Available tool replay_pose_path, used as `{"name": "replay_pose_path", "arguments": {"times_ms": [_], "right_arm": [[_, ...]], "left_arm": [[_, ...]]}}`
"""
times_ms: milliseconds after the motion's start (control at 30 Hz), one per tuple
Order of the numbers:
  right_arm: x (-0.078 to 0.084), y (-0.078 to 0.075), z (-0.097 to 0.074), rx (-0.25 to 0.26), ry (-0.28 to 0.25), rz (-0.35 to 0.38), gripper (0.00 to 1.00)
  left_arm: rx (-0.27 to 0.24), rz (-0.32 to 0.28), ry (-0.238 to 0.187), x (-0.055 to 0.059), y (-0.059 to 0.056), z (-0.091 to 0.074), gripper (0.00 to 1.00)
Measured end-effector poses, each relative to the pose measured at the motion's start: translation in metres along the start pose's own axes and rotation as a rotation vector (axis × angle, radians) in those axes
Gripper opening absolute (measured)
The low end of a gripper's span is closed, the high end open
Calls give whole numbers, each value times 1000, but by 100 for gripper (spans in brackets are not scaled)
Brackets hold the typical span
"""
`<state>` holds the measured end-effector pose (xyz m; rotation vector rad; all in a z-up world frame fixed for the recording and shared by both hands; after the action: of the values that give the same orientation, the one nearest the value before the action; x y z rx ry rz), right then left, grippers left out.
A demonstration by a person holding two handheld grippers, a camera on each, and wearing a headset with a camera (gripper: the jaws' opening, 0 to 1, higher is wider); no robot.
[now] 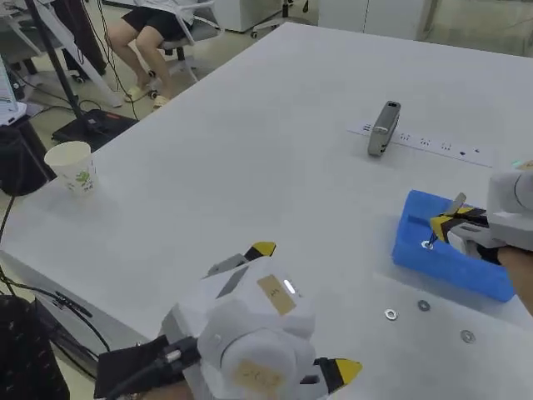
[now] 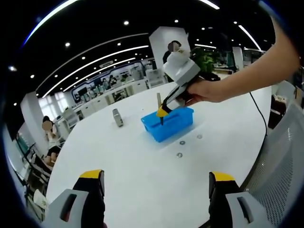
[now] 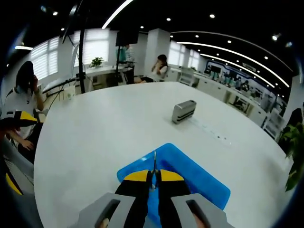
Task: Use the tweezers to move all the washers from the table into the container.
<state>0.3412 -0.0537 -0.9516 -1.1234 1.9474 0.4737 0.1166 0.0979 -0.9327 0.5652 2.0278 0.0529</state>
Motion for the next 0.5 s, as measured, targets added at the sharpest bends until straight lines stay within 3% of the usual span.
{"name": "replay_pose_path", "arguments": {"times_ms": [500], "right_arm": [[8, -2, 12, -2, 36, 14, 2]], "left_arm": [[-1, 13, -1, 0, 1, 0, 92]]}}
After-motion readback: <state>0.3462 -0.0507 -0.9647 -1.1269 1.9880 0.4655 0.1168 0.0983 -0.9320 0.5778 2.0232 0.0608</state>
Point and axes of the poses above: the centre of the closed fingertips' face, and the gripper's own axes: z roughly forward along the fingers, y roughly to its left, x roughly out of its underside, the point moved 9 cm from there along -z, roughly backward along the fingers, and after that the axes turned 3 degrees about -x, right-handed, at the moved point
